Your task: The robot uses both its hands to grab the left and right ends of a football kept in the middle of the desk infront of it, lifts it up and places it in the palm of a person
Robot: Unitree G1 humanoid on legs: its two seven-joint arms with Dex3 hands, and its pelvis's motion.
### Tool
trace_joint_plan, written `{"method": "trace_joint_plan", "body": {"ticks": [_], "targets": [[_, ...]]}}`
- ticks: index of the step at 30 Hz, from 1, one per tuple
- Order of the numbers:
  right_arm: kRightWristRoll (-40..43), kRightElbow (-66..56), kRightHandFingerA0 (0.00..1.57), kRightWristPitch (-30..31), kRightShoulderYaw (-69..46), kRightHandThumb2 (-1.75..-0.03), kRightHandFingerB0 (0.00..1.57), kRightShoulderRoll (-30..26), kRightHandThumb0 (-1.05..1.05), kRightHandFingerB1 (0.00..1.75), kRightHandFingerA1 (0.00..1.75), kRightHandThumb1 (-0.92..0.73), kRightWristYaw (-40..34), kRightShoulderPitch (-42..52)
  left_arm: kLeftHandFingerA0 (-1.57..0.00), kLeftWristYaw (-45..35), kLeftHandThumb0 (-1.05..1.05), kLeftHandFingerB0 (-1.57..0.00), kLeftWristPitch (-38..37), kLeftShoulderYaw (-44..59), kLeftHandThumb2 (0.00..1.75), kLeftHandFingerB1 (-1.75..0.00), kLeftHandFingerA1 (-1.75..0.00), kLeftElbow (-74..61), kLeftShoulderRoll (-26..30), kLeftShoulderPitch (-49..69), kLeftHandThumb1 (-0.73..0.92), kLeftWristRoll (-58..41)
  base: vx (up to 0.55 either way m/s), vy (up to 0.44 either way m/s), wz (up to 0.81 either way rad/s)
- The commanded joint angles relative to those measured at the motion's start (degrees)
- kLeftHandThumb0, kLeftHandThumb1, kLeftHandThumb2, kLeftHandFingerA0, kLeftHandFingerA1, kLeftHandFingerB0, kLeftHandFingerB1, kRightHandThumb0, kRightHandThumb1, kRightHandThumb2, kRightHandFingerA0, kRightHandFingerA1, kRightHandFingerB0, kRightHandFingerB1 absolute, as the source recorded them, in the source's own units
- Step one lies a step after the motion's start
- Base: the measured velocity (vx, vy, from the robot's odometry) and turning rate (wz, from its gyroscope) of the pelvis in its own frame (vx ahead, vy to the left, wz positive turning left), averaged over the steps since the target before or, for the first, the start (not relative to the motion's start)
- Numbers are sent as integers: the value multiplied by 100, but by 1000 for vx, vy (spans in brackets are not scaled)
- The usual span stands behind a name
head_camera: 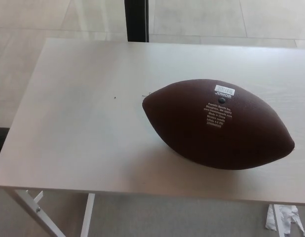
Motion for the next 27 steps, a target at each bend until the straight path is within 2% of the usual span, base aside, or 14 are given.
{"method": "trace_joint_plan", "body": {"ticks": [1,2,3,5,6,8,10,11,13,16,17,18,20,27], "targets": [[1081,38,54,131,-916,-91,27,-326,-67,47,64,-54,299,-156,-78,-333,-52,-62,428,791,57,-44,-53,-283,153,-71,53,-970,0,0,0],[1198,32,55,154,-1080,-61,33,-289,-68,33,56,-69,287,-180,-69,-285,-57,-54,472,890,83,-56,-64,-306,124,-123,45,-1012,0,0,0],[1254,-119,56,300,-1189,-62,31,-265,-71,33,57,-70,199,-175,-69,-147,-58,-54,523,960,59,-42,-51,-379,80,-163,60,-1020,0,0,0],[1618,-529,45,678,-1588,-94,17,-160,-81,44,61,-60,57,-245,-66,111,-62,-48,624,1093,61,-40,-51,-589,-13,-269,69,-1054,0,0,0],[1771,-554,46,731,-1773,-63,20,-184,-76,31,52,-74,55,-350,-62,213,-65,-46,709,1170,62,-39,-49,-738,-58,-341,72,-1096,0,0,0],[2051,-892,28,1005,-2105,-100,7,-294,-80,33,60,-62,-74,-569,-48,466,-75,-26,923,1411,100,-50,-59,-1080,-141,-618,63,-1336,0,0,0],[2105,-1011,27,1174,-2240,-103,3,-316,-90,26,59,-65,-149,-657,-55,519,-78,-32,1003,1465,64,-38,-52,-1161,-124,-746,80,-1316,0,0,0],[2212,-1314,26,1380,-2344,-102,4,-287,-93,27,62,-63,-324,-735,-48,763,-91,-25,1341,1526,106,-48,-62,-1516,-97,-870,67,-1331,0,0,0],[2310,-1818,24,1698,-2440,-102,4,-211,-89,27,60,-64,-466,-814,-52,1197,-95,-34,1914,1664,66,-41,-55,-2017,-60,-1113,77,-1332,0,0,0],[2456,-2575,19,2194,-2378,-103,8,-132,-92,15,57,-67,-510,-967,-58,1812,-105,-35,2160,1850,64,-63,-70,-2276,58,-1734,78,-1202,0,0,0],[2261,-2761,27,2248,-2230,-65,3,-121,-83,28,51,-83,-638,-1021,-60,1977,-105,-29,2410,1858,65,-78,-78,-2359,146,-1957,76,-1120,0,0,0],[2383,-3139,24,2441,-2201,-105,9,-32,-91,15,58,-70,-680,-1032,-53,1871,-105,-31,2318,1845,66,-80,-81,-2355,232,-2106,78,-1135,0,0,0],[2418,-3587,26,2576,-2040,-104,9,117,-93,12,57,-69,-814,-1191,-60,1942,-105,-28,2264,1740,67,-89,-84,-2540,321,-2453,80,-951,0,0,0],[2683,-5326,37,3103,-1170,-100,7,869,-89,33,51,-59,-1187,-1609,-45,2645,-73,-28,3027,841,70,-43,-58,-4076,-114,-3794,92,-142,0,0,0]]}}
